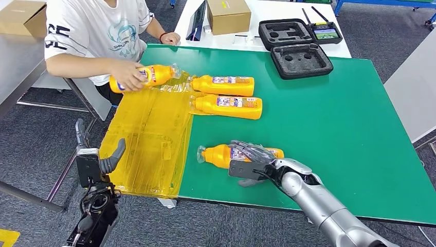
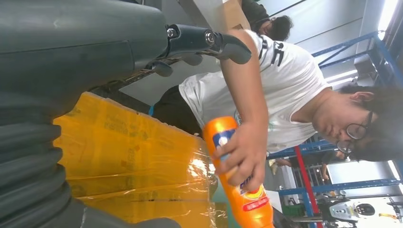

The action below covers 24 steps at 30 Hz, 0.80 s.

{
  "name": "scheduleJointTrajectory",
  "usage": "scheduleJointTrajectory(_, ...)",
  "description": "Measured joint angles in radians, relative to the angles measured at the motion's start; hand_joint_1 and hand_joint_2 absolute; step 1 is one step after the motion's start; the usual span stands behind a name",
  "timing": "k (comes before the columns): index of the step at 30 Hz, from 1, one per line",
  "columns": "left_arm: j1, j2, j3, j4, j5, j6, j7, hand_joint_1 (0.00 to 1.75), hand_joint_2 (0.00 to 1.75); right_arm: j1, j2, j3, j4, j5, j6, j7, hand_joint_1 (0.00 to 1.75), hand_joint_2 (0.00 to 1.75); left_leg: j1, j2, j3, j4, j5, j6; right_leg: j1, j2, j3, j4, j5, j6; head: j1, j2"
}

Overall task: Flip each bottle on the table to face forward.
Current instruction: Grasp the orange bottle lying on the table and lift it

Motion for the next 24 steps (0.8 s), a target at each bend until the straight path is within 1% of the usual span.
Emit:
scheduleJointTrajectory(8,0.000,0.000,-0.009,0.011,-0.001,0.001,0.000,0.00,1.75,-0.007,-0.036,0.011,-0.003,0.003,0.007,0.018,0.00,1.75,0.000,0.000,0.000,0.000,0.000,0.000,0.000,0.000,0.000,0.000,0.000,0.000,0.000,0.000)
scheduleJointTrajectory(16,0.005,0.000,-0.011,0.016,0.000,0.000,0.003,0.00,1.75,-0.015,-0.058,0.011,-0.003,-0.003,0.004,0.026,0.00,1.75,0.000,0.000,0.000,0.000,0.000,0.000,0.000,0.000,0.000,0.000,0.000,0.000,0.000,0.000)
scheduleJointTrajectory(24,0.020,0.000,-0.011,0.017,0.011,-0.014,0.005,0.00,1.75,-0.030,-0.087,-0.007,-0.027,-0.016,-0.009,0.039,0.00,1.75,0.000,0.000,0.000,0.000,0.000,0.000,0.000,0.000,0.000,0.000,0.000,0.000,0.000,0.000)
